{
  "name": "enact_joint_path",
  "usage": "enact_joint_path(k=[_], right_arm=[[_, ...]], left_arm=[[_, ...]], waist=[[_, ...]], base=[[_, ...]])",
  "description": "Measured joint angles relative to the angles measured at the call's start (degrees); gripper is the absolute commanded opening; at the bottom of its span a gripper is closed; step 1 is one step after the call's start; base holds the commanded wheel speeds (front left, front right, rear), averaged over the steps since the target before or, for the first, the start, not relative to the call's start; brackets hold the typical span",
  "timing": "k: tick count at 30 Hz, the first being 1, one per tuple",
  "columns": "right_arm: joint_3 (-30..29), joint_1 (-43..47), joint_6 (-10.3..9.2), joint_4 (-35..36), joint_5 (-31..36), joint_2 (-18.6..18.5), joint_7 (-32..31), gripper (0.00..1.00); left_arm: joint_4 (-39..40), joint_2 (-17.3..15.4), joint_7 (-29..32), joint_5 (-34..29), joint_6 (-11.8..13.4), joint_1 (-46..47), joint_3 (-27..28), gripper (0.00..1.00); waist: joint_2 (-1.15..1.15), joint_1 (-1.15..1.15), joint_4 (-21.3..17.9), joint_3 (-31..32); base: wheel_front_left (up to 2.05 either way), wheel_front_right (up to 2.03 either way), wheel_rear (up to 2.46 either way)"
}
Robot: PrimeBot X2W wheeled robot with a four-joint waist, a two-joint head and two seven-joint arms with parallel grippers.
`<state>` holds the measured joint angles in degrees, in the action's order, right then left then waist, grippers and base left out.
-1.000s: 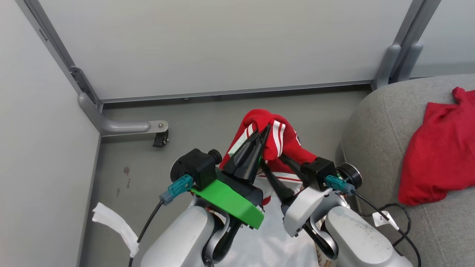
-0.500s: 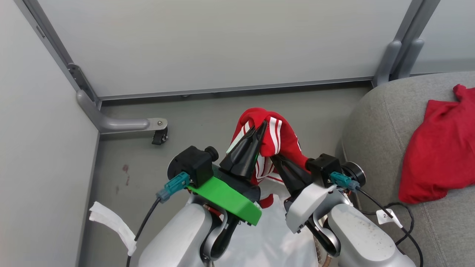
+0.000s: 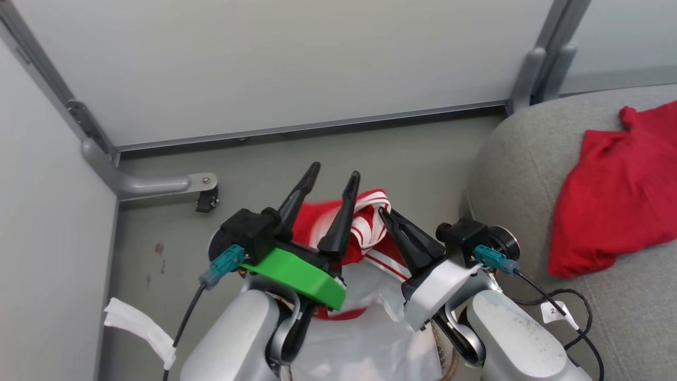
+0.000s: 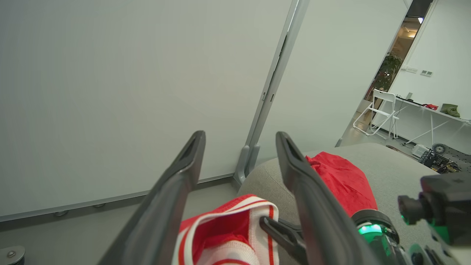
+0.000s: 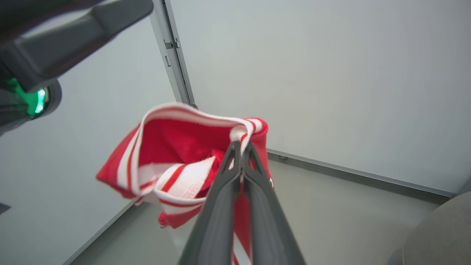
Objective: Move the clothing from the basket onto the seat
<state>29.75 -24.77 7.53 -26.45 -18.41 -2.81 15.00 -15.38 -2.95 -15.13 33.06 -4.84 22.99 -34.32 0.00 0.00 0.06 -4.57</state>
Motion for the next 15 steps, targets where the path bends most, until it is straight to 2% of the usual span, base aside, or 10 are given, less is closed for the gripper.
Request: enact_joint_path(k=[7,15], right_arm=[[-1.4,1.92,0.0,4.57,0.05,-0.04,0.0,0.0],[-3.43,3.82,0.0,9.32,0.59,-0.08,0.0,0.0]], left_arm=[[-2.29,-0.45,-0.01,-2.05,-0.66,-2.13,5.16,1.0],[-3.2,-0.51,-0.01,-5.31,-1.74,-3.7,9.02,1.0]], waist=[[0.0,0.0,-4.82,-0.18],[0.0,0.0,-13.06,-0.73]], base=[[0.0,0.0,0.0],[0.0,0.0,0.0]])
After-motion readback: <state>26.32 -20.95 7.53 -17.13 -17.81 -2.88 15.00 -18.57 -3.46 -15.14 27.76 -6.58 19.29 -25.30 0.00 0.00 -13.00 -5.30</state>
